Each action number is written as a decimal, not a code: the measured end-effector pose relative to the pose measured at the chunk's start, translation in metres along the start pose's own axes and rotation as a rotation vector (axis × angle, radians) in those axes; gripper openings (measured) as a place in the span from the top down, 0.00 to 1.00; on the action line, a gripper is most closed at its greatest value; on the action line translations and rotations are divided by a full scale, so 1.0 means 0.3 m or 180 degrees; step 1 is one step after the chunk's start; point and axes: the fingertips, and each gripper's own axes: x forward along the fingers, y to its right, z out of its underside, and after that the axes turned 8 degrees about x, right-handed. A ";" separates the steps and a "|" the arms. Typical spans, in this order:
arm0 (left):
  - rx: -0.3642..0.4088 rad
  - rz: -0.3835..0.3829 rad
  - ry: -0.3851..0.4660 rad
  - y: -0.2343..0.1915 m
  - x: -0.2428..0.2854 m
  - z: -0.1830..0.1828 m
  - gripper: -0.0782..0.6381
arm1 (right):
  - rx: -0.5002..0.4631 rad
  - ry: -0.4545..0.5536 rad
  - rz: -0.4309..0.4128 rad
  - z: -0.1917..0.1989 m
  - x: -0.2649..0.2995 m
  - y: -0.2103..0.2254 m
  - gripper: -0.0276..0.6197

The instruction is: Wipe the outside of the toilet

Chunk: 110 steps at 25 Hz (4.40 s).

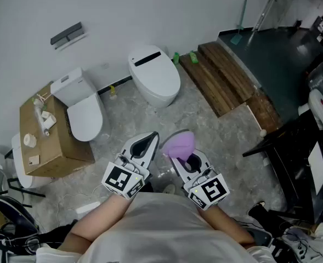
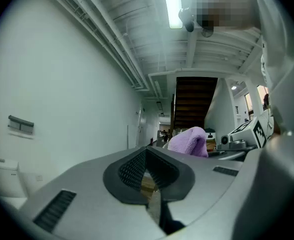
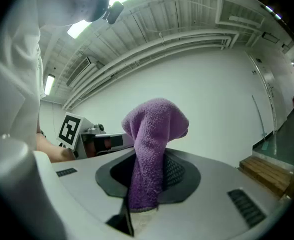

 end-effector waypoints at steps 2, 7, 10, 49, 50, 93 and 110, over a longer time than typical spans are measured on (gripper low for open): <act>0.0005 -0.0006 0.0009 0.005 -0.001 -0.005 0.90 | -0.0007 -0.0011 -0.0006 0.003 -0.004 -0.002 0.81; 0.0002 -0.0024 0.0022 0.004 -0.003 0.002 0.90 | -0.0032 -0.0007 0.0030 0.008 -0.025 0.005 0.81; -0.0021 -0.0050 0.0023 -0.010 0.006 0.010 0.90 | -0.0054 0.0016 0.0108 0.002 -0.044 0.027 0.81; -0.0264 0.0482 0.0029 -0.634 0.738 0.144 0.90 | -0.0119 -0.0012 0.0485 -0.226 0.533 0.718 0.80; -0.0249 0.0447 0.0019 -0.638 0.760 0.146 0.90 | -0.0130 -0.0010 0.0452 -0.239 0.535 0.749 0.80; 0.0022 -0.1247 -0.0124 -0.892 1.389 1.014 0.89 | -0.0358 -0.0587 -0.0925 0.283 1.009 1.889 0.80; 0.0152 -0.1242 -0.0181 -0.919 1.387 1.645 0.89 | -0.0602 -0.0510 -0.1182 0.955 1.073 2.172 0.80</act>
